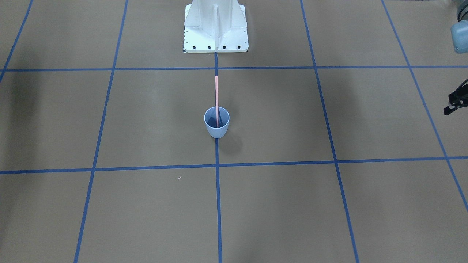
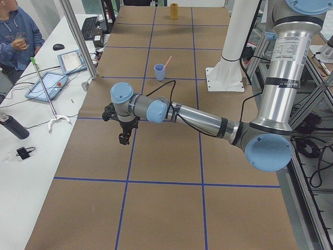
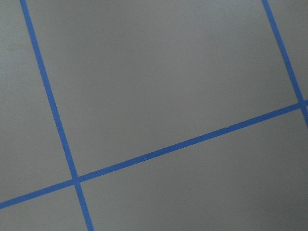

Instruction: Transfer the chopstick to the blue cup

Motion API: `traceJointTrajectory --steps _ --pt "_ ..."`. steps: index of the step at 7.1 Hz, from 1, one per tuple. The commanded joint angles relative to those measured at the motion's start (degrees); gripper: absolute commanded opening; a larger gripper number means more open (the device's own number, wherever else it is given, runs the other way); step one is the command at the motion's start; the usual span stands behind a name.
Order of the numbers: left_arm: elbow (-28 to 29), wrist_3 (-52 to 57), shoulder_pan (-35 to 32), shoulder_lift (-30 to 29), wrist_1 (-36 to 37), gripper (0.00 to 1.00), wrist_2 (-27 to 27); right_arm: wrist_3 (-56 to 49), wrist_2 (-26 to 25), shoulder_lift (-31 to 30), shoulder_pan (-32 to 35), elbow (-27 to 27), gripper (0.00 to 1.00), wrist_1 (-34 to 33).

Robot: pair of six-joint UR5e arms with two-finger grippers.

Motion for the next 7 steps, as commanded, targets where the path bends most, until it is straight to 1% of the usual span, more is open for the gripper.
traceJointTrajectory --steps 1,2,3,5,6,7 --pt "-0.2 -0.1 0.1 0.1 0.2 0.98 -0.7 0.2 0.5 -0.1 0.0 -0.8 1.0 -0.1" --pt "-0.2 -0.1 0.1 0.2 0.3 0.98 -0.8 0.3 5.9 -0.9 0.2 -0.3 1.0 -0.1" --pt "0.2 -0.1 0.2 0.0 0.3 0.98 -0.8 0.0 8.6 -2.3 2.0 -0.5 1.0 -0.1" --pt "0.2 -0.4 0.2 -0.2 0.0 0.98 -0.7 -0.2 8.4 -2.1 2.0 -0.8 1.0 0.0" --pt "-1.0 -0.5 0.2 -0.8 0.2 0.98 -0.6 0.0 8.4 -1.7 2.0 -0.8 1.0 0.0" --pt "-4.3 -0.5 0.1 0.0 0.3 0.98 -0.8 0.1 8.4 -1.7 1.9 -0.9 1.0 0.0"
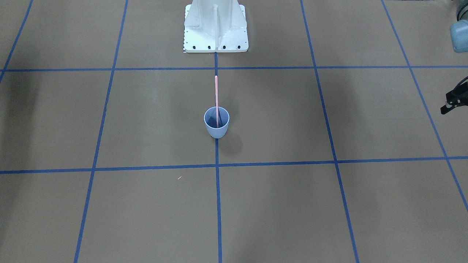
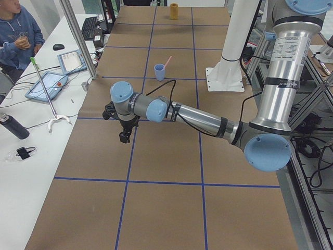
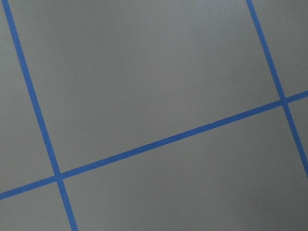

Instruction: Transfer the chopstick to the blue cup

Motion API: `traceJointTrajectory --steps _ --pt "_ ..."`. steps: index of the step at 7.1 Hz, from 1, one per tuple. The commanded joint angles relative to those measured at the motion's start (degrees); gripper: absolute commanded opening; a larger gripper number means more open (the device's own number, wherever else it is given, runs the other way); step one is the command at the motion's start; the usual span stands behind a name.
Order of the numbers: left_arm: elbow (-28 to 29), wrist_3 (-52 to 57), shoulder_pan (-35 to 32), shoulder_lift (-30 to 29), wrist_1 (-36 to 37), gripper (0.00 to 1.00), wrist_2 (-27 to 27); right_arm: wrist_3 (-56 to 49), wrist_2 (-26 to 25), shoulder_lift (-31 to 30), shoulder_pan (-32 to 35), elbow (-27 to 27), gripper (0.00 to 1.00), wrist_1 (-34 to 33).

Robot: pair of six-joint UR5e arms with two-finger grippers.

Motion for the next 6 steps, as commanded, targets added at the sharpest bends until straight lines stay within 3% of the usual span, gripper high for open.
traceJointTrajectory --steps 1,6 --pt "-4.7 0.0 0.1 0.4 0.1 0.98 -0.1 0.1 -0.1 0.1 0.1 -0.1 1.0 0.0" --pt "-4.2 0.0 0.3 0.2 -0.2 0.98 -0.1 0.1 -0.4 0.2 0.1 1.9 1.0 0.0"
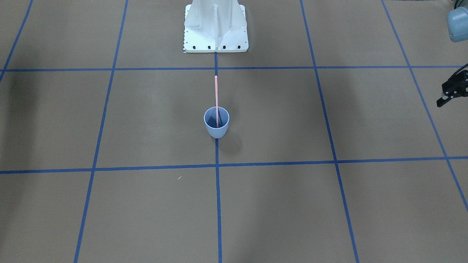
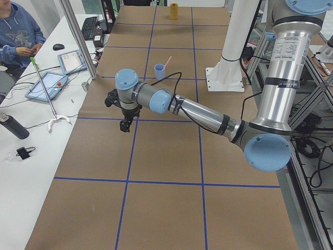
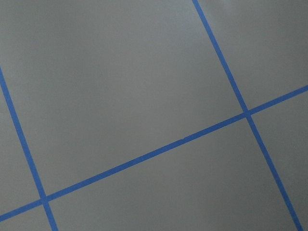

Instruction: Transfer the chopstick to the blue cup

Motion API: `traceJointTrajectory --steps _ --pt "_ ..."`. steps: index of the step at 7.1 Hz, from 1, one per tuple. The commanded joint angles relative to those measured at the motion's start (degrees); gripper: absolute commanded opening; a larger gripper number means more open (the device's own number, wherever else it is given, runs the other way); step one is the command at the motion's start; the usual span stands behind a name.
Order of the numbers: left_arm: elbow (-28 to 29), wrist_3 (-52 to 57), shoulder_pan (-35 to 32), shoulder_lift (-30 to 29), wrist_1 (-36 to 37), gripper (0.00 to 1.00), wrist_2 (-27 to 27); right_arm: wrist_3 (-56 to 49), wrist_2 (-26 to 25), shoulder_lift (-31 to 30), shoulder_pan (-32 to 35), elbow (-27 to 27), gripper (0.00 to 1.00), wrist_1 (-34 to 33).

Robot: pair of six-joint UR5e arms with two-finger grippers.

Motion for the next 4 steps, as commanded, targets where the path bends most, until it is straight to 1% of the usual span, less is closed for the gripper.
traceJointTrajectory --steps 1,4 --pt "0.1 0.1 0.0 0.0 0.0 0.98 0.1 0.1 0.0 0.0 0.0 0.1 1.0 0.0" --pt "0.0 0.0 0.0 -0.2 0.2 0.98 0.1 0.3 0.3 0.1 0.0 0.0 1.0 0.0"
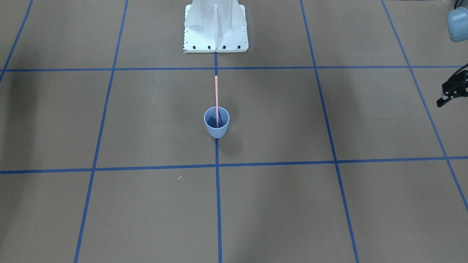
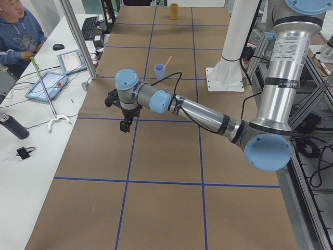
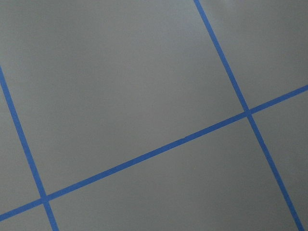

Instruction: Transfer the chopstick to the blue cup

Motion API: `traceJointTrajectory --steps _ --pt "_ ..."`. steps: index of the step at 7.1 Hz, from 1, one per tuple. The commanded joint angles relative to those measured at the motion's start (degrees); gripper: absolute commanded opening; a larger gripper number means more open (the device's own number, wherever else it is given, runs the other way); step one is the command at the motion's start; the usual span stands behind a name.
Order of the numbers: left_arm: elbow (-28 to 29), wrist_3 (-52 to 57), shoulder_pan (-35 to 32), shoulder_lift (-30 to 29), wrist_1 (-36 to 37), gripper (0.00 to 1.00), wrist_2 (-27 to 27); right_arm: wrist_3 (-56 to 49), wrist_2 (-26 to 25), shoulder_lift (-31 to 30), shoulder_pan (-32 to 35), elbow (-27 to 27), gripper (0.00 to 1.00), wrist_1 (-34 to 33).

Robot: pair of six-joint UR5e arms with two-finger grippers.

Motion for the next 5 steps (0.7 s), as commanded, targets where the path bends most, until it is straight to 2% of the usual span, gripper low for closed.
traceJointTrajectory --steps 1,5 --pt "-0.1 0.0 0.0 -0.1 0.1 0.98 0.0 0.1 0.1 0.0 0.0 0.1 1.0 0.0" --pt "0.0 0.0 0.1 -0.2 0.1 0.98 0.0 0.0 0.0 0.0 0.0 -0.4 1.0 0.0"
